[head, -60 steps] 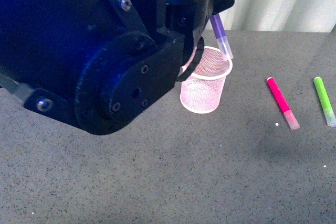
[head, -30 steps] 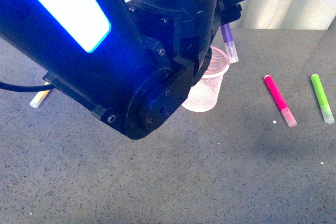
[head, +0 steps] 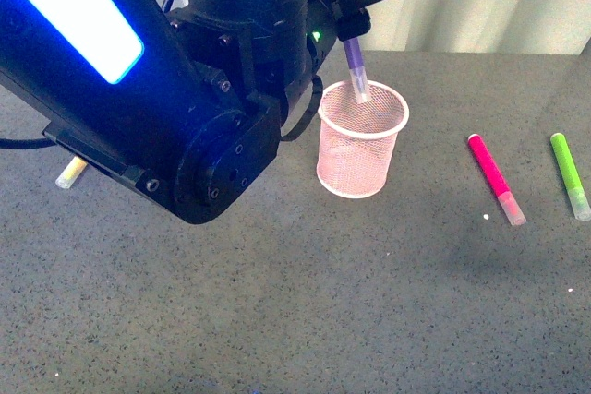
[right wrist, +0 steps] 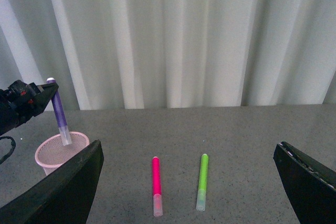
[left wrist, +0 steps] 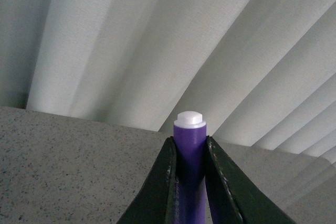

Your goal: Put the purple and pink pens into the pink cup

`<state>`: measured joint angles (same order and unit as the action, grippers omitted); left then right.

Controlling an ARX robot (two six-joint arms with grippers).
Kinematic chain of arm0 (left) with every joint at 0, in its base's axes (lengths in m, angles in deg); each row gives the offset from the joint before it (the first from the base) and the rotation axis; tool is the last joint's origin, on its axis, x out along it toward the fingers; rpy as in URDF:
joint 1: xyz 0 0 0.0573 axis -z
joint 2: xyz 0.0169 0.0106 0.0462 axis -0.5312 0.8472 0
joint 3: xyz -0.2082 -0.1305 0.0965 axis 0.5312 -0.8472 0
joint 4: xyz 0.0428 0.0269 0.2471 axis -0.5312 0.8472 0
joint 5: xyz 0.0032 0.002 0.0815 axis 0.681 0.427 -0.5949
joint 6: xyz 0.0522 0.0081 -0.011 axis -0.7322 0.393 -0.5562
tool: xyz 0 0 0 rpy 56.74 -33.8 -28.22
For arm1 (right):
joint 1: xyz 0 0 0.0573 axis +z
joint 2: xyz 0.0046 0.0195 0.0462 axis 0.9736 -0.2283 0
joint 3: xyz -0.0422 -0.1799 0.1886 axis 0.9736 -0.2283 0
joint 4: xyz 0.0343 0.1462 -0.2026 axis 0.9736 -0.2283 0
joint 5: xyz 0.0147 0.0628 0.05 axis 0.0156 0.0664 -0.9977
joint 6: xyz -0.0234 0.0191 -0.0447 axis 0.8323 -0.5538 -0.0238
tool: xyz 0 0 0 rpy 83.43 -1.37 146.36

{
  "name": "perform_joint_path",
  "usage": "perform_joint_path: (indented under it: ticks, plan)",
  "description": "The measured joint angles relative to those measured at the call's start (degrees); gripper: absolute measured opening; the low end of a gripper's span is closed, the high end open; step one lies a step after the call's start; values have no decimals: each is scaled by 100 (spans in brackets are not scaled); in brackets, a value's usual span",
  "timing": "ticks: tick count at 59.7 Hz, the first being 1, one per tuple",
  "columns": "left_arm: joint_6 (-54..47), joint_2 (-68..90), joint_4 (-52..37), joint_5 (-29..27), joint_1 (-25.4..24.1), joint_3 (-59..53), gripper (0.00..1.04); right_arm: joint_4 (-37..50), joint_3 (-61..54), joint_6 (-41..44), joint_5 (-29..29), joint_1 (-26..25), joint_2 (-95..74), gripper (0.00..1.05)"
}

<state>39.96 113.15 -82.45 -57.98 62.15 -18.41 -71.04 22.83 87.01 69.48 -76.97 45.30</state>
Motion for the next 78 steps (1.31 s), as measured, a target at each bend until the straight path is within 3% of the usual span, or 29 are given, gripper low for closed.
perform_joint_path:
  ticks: [21,39,49,65,73,78]
  plan:
    - [-50,0,-144,44,79,-186,12,0,0,0,0,0,0,98]
    - [-92,0,-109,79,77,-203,65,0,0,-2,0,0,0,98]
    - [-188,-50,94,59,31,-273,99,0,0,0,0,0,0,98]
    - [-546,-1102,1578,452,-400,-608,98,0,0,-2,0,0,0,98]
    - [-883,-2013,2710,560,-772,-944,98,0,0,-2,0,0,0,98]
    - [-1309,-3018,3995,750,-1156,-1405,98,0,0,0,2,0,0,98]
